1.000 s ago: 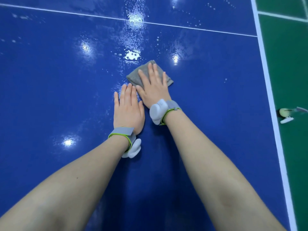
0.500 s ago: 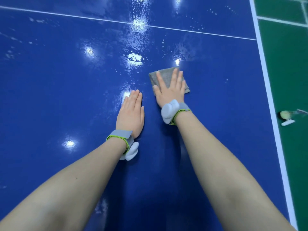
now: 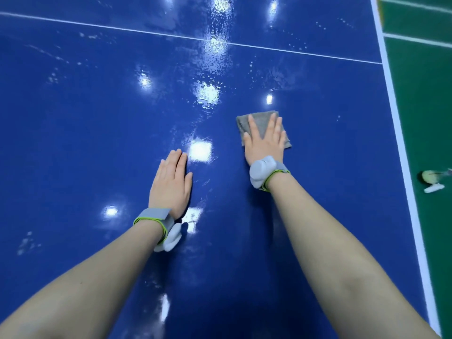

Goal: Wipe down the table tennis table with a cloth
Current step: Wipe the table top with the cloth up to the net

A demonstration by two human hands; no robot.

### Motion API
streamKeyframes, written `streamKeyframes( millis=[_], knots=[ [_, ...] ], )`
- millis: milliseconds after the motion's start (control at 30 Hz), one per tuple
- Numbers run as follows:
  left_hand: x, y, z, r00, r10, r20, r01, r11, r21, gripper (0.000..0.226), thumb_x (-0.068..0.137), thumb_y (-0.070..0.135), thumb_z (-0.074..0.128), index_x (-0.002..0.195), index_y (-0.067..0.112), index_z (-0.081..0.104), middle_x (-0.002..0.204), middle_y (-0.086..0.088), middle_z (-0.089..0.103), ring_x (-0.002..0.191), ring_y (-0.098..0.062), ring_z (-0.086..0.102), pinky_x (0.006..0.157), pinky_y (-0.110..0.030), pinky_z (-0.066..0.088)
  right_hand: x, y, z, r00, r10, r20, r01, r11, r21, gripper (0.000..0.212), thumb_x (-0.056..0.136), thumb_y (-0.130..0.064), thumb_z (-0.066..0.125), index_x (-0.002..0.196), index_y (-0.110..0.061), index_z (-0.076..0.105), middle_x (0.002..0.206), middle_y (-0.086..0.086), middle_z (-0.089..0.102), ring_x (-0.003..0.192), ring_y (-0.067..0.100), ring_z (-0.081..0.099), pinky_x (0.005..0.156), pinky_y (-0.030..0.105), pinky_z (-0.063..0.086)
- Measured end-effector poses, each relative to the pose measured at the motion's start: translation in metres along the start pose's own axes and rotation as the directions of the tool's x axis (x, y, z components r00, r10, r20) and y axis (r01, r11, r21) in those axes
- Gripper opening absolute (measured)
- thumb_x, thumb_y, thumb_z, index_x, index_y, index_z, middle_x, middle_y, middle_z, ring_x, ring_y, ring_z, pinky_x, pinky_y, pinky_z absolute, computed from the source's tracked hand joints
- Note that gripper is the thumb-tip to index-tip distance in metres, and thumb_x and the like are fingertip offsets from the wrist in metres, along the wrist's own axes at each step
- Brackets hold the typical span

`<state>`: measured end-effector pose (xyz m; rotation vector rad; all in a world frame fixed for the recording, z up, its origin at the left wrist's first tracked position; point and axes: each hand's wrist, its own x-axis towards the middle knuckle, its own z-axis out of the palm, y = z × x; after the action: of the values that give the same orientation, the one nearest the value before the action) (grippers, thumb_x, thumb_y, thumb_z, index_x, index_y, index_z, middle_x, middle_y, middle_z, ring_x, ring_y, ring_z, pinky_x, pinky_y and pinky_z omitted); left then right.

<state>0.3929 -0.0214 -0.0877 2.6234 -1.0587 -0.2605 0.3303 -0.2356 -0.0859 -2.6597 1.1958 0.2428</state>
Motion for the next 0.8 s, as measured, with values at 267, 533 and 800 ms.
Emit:
streamKeyframes(
  millis=[267,533,800],
  knots=[
    [-0.022,-0.004,-0.001,0.996,-0.080,-0.026,0.080,0.997,-0.021,0.049,0.099,0.019,0.035,0.143,-0.001,0.025,0.152,-0.014,0.023,0.143,-0.025,0.015,0.116,-0.030,0.001,-0.042,-0.048,0.014,0.985,-0.165,0.050,0.166,0.986,-0.015,0.053,0.102,-0.043,0.020,0.151,-0.036,-0.001,0.156,0.018,-0.017,0.144,0.033,-0.017,0.114,0.046,-0.011],
    [-0.040,-0.012,-0.003,0.993,-0.116,-0.013,0.115,0.993,-0.022,0.051,0.099,0.021,0.034,0.144,-0.002,0.023,0.153,-0.014,0.020,0.144,-0.024,0.012,0.116,-0.030,-0.001,-0.096,-0.068,0.028,0.913,-0.397,0.093,0.402,0.915,-0.041,0.051,0.103,-0.042,0.018,0.151,-0.036,0.003,0.157,0.016,-0.014,0.144,0.031,-0.016,0.115,0.045,-0.011],
    [-0.064,-0.023,-0.007,0.990,-0.139,-0.009,0.139,0.990,-0.016,0.051,0.100,0.022,0.031,0.145,0.001,0.020,0.154,-0.011,0.017,0.144,-0.021,0.009,0.115,-0.025,-0.005,-0.084,-0.009,0.018,0.999,-0.044,0.017,0.045,0.999,-0.020,0.052,0.102,-0.042,0.020,0.151,-0.036,0.002,0.157,0.015,-0.016,0.145,0.031,-0.015,0.116,0.045,-0.008]
  ],
)
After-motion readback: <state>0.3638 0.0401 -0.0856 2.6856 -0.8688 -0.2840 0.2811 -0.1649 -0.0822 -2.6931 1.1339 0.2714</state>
